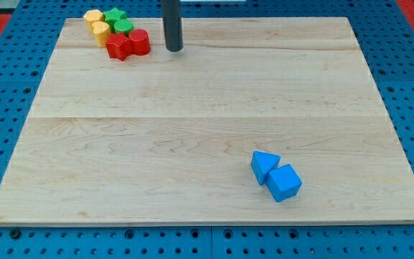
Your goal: Slide the blue cube towards the center
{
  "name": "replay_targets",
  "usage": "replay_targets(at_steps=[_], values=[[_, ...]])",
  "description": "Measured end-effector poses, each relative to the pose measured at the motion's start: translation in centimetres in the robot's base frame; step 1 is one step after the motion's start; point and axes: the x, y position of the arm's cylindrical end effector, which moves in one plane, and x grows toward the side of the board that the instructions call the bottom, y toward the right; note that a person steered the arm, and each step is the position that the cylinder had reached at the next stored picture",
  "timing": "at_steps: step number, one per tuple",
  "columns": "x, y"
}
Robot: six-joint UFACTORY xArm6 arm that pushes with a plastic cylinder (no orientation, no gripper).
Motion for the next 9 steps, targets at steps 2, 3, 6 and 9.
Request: replay_targets(at_steps=[2, 3, 6, 9], values=[[-0.3, -3.9], [-0.2, -4.0], [7.4, 18.0], [19.7, 29.9]])
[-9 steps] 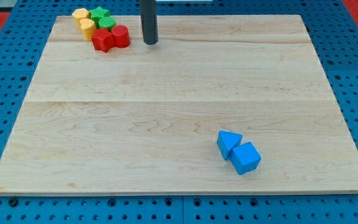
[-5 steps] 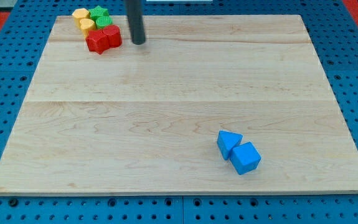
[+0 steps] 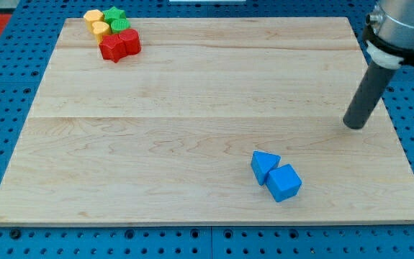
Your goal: Slide the blue cube towards the center
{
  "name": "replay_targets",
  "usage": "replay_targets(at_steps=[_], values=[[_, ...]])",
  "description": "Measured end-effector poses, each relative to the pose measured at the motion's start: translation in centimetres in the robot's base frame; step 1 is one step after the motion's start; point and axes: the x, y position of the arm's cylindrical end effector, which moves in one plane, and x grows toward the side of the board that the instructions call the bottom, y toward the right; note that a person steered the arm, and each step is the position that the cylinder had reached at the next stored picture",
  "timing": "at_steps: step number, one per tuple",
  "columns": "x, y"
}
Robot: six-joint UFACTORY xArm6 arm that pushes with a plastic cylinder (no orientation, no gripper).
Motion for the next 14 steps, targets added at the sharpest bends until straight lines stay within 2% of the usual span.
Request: replay_targets(at_steps=[1, 3, 4, 10, 12, 14], values=[[0.1, 0.0], [9.5, -0.3], [11.1, -4.0], [11.1, -24.0], [3.9, -27.2], [-2.5, -26.6]])
